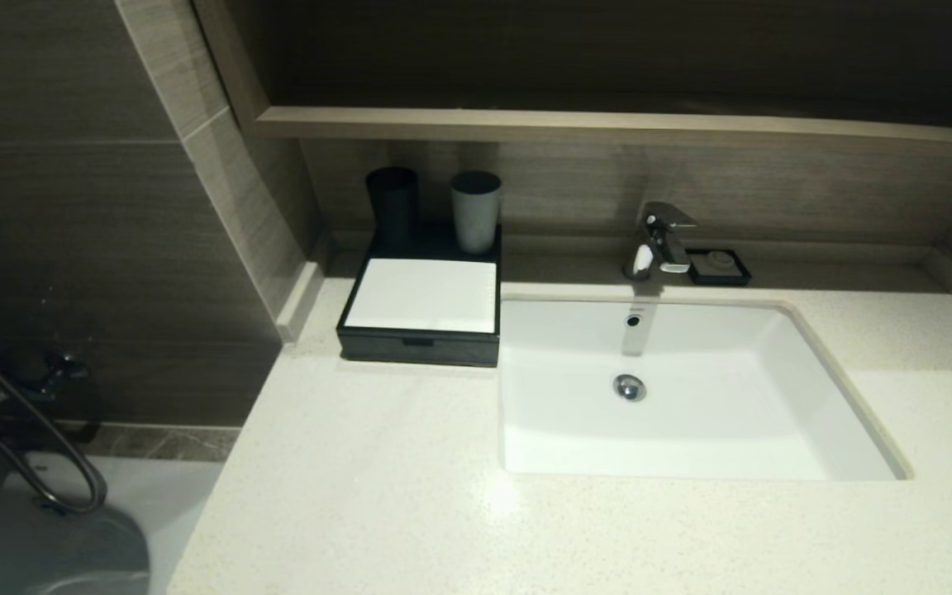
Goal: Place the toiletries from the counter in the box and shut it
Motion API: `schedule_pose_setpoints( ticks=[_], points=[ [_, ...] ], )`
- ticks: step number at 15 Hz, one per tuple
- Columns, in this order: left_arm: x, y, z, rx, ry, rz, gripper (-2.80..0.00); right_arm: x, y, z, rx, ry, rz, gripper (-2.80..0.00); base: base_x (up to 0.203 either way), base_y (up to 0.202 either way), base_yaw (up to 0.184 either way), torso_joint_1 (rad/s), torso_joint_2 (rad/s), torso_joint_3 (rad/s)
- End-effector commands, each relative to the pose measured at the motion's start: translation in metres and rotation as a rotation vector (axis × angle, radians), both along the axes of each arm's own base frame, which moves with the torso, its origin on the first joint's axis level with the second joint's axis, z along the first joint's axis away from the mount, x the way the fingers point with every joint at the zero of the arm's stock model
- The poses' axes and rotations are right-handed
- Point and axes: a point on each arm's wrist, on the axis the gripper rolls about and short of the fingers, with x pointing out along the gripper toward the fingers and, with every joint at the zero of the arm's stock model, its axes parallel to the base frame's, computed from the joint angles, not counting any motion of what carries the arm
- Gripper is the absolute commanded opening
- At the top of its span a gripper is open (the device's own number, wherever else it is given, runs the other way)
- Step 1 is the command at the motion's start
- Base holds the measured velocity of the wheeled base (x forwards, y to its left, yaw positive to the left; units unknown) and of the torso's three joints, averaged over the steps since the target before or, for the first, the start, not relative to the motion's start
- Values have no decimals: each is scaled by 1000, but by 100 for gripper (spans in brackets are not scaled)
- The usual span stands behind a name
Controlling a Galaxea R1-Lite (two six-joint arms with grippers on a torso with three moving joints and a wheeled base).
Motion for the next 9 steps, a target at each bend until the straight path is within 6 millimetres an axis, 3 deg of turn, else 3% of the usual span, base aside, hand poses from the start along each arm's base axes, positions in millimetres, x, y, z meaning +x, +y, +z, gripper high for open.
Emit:
schedule_pose_setpoints(
  ticks=[1, 9],
  points=[
    [0, 0, 0, 0, 0, 0, -280, -1, 0, -6, -5, -9, 19, -280, 0, 0, 0, 0, 0, 0],
    [0, 0, 0, 0, 0, 0, -280, 5, 1, -23, -44, 55, 59, -280, 0, 0, 0, 0, 0, 0]
  ],
)
